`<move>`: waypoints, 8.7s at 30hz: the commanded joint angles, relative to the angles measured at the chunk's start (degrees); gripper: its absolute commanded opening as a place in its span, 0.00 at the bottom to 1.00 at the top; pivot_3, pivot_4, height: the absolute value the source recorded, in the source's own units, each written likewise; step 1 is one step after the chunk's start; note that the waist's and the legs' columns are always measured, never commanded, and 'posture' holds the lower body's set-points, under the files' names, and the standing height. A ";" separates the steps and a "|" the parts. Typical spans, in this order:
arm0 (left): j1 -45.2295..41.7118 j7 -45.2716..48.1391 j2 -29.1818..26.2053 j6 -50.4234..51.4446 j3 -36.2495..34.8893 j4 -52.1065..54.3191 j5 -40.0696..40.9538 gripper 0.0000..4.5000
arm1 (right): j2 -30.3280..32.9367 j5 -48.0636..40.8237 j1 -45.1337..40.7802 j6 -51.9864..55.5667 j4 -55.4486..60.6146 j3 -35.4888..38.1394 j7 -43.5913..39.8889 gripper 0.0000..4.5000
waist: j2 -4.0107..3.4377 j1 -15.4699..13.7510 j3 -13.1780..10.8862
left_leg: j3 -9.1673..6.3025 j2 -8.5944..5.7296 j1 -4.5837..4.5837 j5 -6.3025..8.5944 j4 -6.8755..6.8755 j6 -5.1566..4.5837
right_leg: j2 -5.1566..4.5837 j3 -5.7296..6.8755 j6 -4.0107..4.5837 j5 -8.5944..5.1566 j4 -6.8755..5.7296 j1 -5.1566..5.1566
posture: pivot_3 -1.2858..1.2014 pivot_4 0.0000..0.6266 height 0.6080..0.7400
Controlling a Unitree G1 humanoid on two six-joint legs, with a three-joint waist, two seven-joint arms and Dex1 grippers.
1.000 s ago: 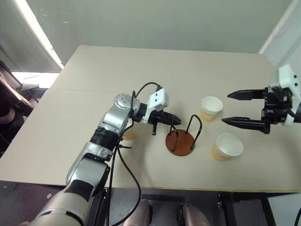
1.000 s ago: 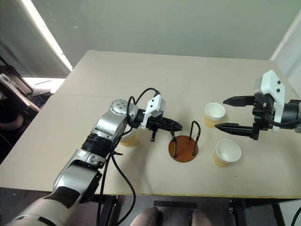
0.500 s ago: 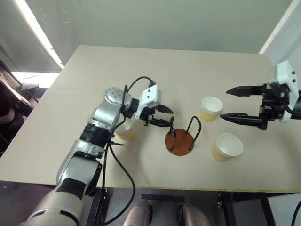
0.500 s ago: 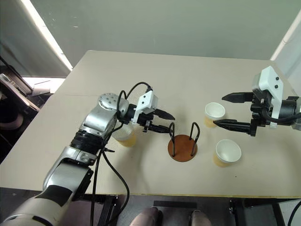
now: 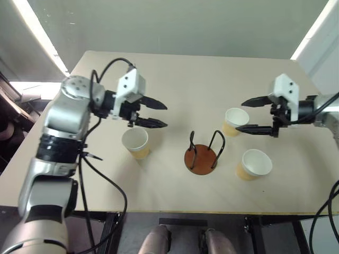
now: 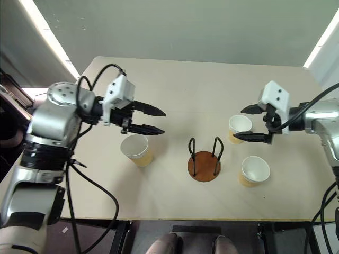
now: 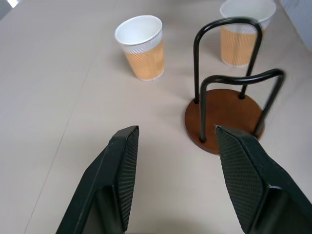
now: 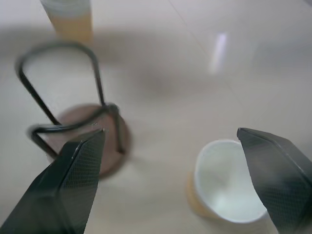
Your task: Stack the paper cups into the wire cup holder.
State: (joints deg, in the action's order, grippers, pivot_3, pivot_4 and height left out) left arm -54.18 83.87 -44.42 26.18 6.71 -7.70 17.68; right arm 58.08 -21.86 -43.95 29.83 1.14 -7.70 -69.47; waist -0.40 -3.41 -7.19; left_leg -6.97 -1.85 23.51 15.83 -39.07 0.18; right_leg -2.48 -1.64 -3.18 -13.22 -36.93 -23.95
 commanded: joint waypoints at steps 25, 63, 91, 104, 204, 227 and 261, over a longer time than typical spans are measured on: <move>6.03 -2.65 -8.37 -4.05 -0.75 10.93 -1.94 1.00 | -12.16 31.04 -18.25 -29.68 -35.80 -14.69 -11.83 0.92 | -0.01 0.42 0.00 | -0.04 0.01 0.02 0.02 0.10 -0.01 | -0.03 0.03 0.07 -0.03 0.00 -0.04 | 0.52 0.24 1.00; 5.15 0.89 -5.70 -4.96 -0.57 4.58 1.41 1.00 | 0.34 8.19 -24.26 7.06 5.85 -4.41 -23.02 0.01 | -0.06 0.59 -0.04 | -0.08 0.00 0.09 0.01 0.10 0.04 | -0.03 0.04 0.09 -0.04 0.05 -0.08 | 0.52 0.24 1.00; 5.14 2.52 -5.36 -5.51 -0.27 4.10 1.18 1.00 | -2.44 0.76 -20.97 14.15 16.24 -6.18 -17.46 0.01 | -0.05 0.63 -0.03 | -0.11 0.00 0.15 0.01 0.04 0.02 | -0.02 0.06 0.10 -0.05 0.07 -0.12 | 0.52 0.24 1.00; 4.71 2.16 -5.69 -3.62 -0.20 5.80 1.35 1.00 | -1.57 1.57 -17.23 12.76 18.17 -6.59 -16.50 0.29 | -0.05 0.63 -0.03 | -0.11 0.00 0.15 0.01 0.03 0.02 | -0.02 0.06 0.10 -0.05 0.06 -0.12 | 0.52 0.24 1.00; -21.21 8.63 10.69 -13.03 19.47 -2.37 -2.37 0.00 | 4.15 -18.39 16.07 5.13 17.65 25.47 -3.51 1.00 | -0.03 -0.07 -0.02 | -0.03 0.00 0.27 0.06 -0.08 -0.04 | -0.07 0.06 0.03 -0.01 0.05 -0.09 | 0.52 0.24 1.00; -15.84 8.25 12.06 -17.22 25.28 -0.11 -4.40 0.00 | 5.61 -20.55 18.79 6.68 20.20 27.16 -1.32 1.00 | -0.03 -0.12 -0.02 | 0.00 -0.01 0.27 0.06 -0.12 -0.06 | -0.07 0.06 0.00 0.01 0.03 -0.08 | 0.52 0.24 1.00; -8.41 5.77 1.38 8.30 -0.26 4.91 11.52 0.99 | 17.55 -15.44 31.02 15.16 36.70 23.31 3.69 1.00 | -0.05 0.01 -0.01 | 0.13 0.03 0.16 0.06 -0.11 -0.07 | -0.04 0.00 -0.04 0.01 0.03 -0.06 | 0.52 0.24 1.00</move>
State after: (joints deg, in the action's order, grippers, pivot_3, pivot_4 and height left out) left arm -63.23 88.81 -41.66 34.73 8.07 -4.89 29.21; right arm 74.63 -38.41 -12.93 45.34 36.83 16.09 -66.34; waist -0.45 -3.40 -7.20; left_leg -6.84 -1.82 23.65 15.89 -39.19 0.11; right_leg -2.52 -1.64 -3.22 -13.21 -36.89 -23.99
